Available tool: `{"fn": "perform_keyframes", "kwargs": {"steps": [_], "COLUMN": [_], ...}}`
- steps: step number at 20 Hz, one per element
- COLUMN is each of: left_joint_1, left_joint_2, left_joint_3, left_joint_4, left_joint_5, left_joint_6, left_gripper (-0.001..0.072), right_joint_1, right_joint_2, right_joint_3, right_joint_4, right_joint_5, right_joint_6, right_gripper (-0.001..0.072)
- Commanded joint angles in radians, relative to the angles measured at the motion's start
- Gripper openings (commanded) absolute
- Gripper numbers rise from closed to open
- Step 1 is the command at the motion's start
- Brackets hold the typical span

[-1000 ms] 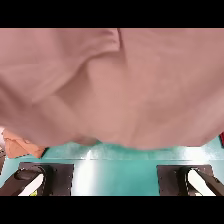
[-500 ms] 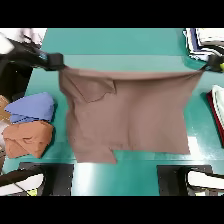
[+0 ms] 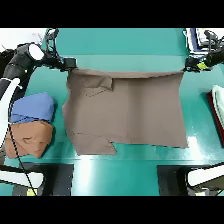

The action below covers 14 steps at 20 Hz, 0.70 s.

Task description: Fold the shirts.

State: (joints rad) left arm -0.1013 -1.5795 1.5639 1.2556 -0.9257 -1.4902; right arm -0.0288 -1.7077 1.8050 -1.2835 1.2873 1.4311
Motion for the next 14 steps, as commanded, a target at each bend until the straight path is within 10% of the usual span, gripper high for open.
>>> {"fn": "perform_keyframes", "kwargs": {"steps": [1,10,12,14], "left_joint_1": [0.000,0.000,0.000,0.000], "left_joint_2": [0.000,0.013,0.016,0.045], "left_joint_3": [0.027,-0.265,-0.272,-0.272], "left_joint_4": [0.029,0.047,0.047,0.055], "left_joint_5": [-0.267,-0.260,-0.268,-0.318], "left_joint_6": [-0.014,-0.051,-0.066,-0.072], "left_gripper": [0.0025,0.0043,0.0562,0.0495], "right_joint_1": [-0.016,-0.016,-0.022,-0.023], "right_joint_2": [0.050,0.224,0.224,0.253], "right_joint_3": [-0.072,-0.536,-0.541,-0.541], "right_joint_4": [-0.002,0.012,0.043,0.060], "right_joint_5": [0.050,-0.069,-0.045,-0.011], "right_joint_6": [-0.001,0.001,0.001,0.001], "right_gripper": [0.0016,0.0020,0.0255,0.0294]}}
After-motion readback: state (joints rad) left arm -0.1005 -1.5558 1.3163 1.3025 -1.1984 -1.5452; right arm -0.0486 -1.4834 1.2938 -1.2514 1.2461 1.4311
